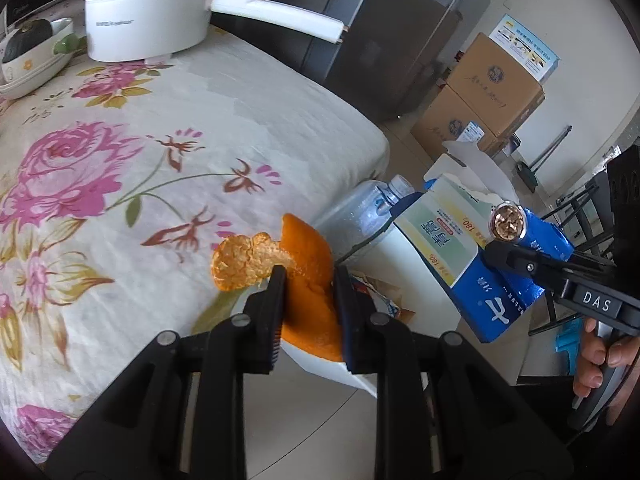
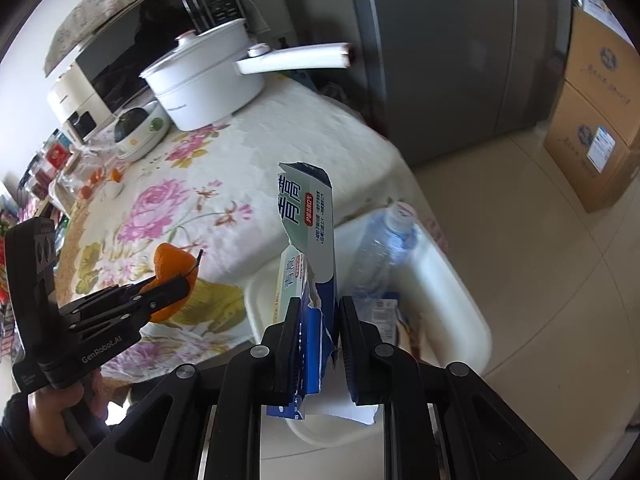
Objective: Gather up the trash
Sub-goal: 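Carry the peel and milk carton over the white bin and open both tools, then move both tools back over the table toward the white tissue ball, then grasp the white tissue ball with the right tool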
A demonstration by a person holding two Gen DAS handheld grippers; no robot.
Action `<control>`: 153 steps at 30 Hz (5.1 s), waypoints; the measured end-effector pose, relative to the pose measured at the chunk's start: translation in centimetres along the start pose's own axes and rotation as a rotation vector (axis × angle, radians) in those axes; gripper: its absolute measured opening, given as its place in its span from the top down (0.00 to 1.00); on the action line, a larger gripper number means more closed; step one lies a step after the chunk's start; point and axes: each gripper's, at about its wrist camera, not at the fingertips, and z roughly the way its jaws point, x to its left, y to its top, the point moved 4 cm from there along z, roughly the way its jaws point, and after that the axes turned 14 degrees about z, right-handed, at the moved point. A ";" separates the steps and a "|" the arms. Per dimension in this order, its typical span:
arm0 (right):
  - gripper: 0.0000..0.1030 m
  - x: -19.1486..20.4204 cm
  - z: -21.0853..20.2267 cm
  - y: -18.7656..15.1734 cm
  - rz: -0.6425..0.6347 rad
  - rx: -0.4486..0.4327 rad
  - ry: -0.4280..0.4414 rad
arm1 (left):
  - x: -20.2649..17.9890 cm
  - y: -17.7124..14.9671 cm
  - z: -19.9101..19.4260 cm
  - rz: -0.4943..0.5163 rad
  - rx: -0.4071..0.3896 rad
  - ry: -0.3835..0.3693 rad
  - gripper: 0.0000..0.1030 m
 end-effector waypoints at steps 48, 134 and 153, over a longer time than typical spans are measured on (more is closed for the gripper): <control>0.26 -1.4 0.3 0.8 0.051 0.041 -0.026 | 3.5 -0.3 -1.7 -0.044 0.052 0.224 0.08; 0.73 42.3 24.3 5.0 -0.503 0.007 0.349 | 44.1 -2.0 -14.1 -0.584 -0.205 0.521 0.11; 0.74 47.3 26.5 3.5 -0.579 0.000 0.398 | 47.2 -5.6 -14.3 -0.618 -0.203 0.530 0.11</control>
